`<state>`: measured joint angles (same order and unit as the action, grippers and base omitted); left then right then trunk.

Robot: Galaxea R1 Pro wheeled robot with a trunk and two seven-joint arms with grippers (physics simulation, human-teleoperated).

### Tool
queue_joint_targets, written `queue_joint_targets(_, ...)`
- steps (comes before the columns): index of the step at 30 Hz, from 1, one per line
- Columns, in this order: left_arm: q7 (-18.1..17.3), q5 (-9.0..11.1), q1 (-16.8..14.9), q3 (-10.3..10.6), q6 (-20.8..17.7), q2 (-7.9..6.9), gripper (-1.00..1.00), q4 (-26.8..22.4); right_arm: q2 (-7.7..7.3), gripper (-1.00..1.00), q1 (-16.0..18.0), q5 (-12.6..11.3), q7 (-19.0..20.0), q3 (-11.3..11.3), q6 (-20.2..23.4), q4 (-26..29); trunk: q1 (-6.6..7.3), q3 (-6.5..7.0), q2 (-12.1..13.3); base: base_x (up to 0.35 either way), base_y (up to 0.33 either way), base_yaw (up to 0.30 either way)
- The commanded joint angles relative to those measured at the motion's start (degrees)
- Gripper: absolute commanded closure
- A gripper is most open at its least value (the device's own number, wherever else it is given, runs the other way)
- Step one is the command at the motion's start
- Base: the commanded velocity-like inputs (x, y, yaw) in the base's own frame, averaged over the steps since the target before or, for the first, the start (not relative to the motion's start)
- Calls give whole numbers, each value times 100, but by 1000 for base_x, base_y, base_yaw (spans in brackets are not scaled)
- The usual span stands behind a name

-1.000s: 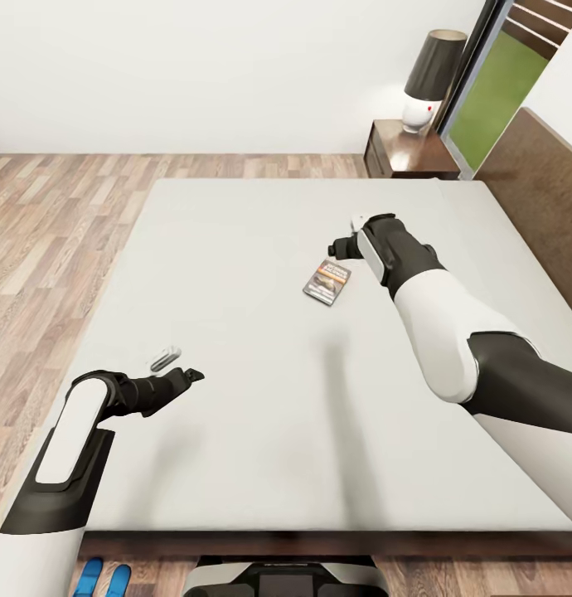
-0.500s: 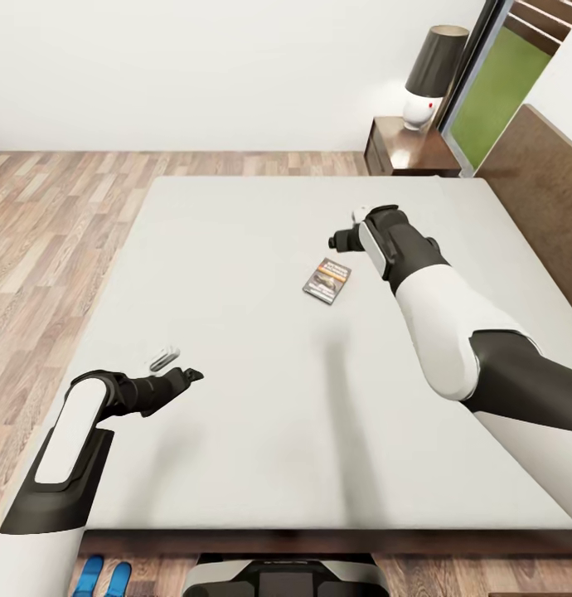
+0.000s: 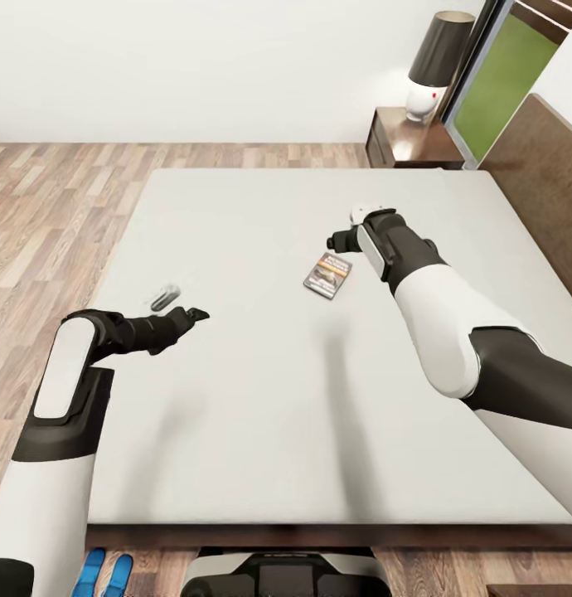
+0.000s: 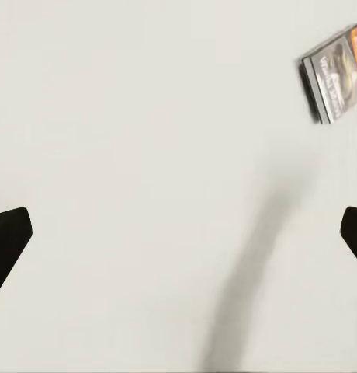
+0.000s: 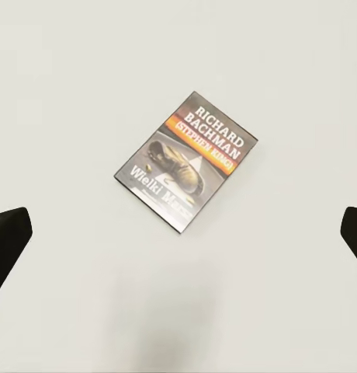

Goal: In the bedroom, move the book from the bed onto either nightstand, and place the two sandals side by side next to the bed.

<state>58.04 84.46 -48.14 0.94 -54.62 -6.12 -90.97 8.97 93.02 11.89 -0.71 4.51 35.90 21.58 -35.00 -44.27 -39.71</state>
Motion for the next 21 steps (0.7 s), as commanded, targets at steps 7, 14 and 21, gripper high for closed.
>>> queue_joint_targets(7,435,720,-606,110,11,-15,-100,16,13,-100,76,23,0,49,119,-31,-1,-68,-5,0,0,0)
queue_joint_targets(14,820,1148,-1209,362,69,15,-100,118,10,-100,161,12,-1,44,268,-37,-1,-128,-5,0,0,0)
queue_joint_targets(21,912,1241,-1429,465,92,88,-100,288,16,-100,165,12,-28,37,317,23,-1,-147,-5,0,0,0)
